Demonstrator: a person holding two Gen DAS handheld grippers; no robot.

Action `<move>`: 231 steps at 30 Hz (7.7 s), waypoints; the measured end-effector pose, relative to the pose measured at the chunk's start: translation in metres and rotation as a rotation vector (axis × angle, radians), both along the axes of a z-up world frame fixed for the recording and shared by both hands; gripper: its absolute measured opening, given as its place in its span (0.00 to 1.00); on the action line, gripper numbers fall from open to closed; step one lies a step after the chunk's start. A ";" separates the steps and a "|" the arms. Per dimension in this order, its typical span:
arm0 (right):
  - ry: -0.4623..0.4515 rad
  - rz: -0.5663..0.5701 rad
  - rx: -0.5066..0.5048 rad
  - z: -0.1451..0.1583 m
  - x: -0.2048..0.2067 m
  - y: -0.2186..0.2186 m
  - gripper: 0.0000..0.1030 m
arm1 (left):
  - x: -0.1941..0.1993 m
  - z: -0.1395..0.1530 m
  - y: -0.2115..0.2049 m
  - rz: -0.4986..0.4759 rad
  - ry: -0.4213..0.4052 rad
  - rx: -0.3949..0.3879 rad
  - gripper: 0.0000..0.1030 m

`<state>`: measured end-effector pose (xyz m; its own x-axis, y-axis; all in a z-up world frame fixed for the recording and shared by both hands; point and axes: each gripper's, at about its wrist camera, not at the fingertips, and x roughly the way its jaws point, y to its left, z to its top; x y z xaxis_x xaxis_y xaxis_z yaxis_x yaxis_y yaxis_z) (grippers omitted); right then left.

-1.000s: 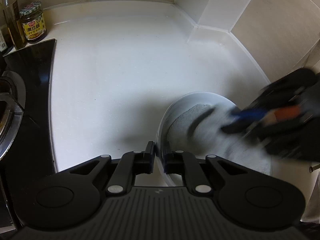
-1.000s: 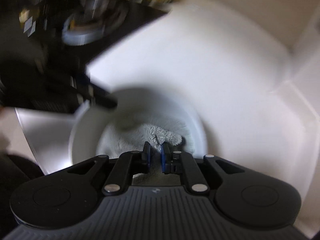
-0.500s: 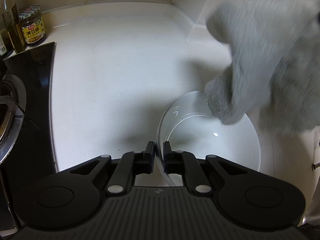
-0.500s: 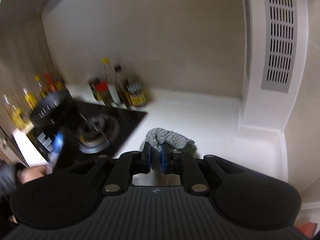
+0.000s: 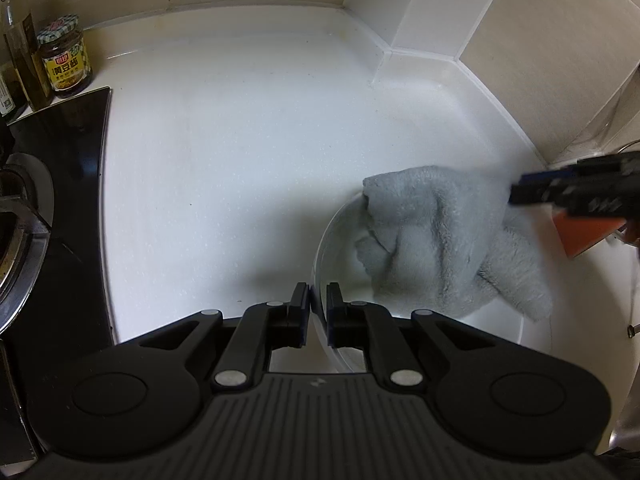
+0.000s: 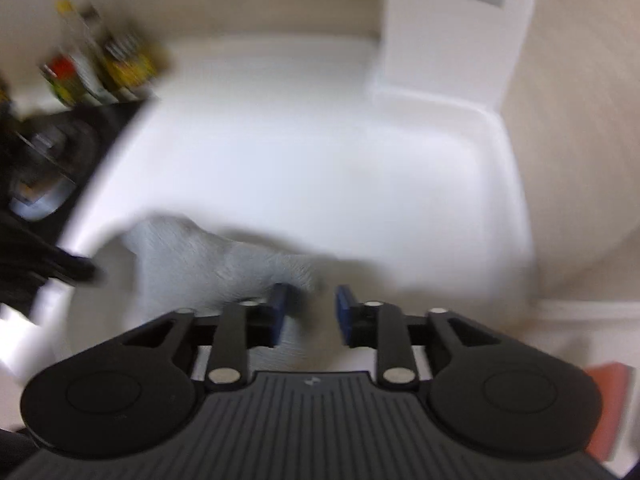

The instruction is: Clean bowl

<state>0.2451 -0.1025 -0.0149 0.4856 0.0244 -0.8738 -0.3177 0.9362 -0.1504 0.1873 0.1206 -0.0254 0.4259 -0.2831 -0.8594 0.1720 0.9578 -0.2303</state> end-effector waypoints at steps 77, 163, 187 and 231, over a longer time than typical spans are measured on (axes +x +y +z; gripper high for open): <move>0.443 0.258 0.214 -0.016 0.017 0.007 0.11 | 0.034 -0.002 -0.022 -0.327 -0.027 0.137 0.03; 0.315 0.426 0.258 -0.040 0.032 0.046 0.12 | -0.058 0.103 0.080 -0.301 0.131 0.130 0.10; 0.285 0.621 0.186 -0.035 0.038 0.068 0.18 | -0.084 0.160 0.114 -0.509 0.082 0.227 0.06; 0.380 0.487 0.214 -0.037 -0.004 0.032 0.16 | -0.130 0.151 0.205 -0.363 0.068 0.188 0.05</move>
<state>0.2408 -0.0701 -0.0521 0.0335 0.3558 -0.9340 -0.7073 0.6686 0.2293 0.0577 0.3258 0.1252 0.2678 -0.2396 -0.9332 0.4971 0.8641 -0.0791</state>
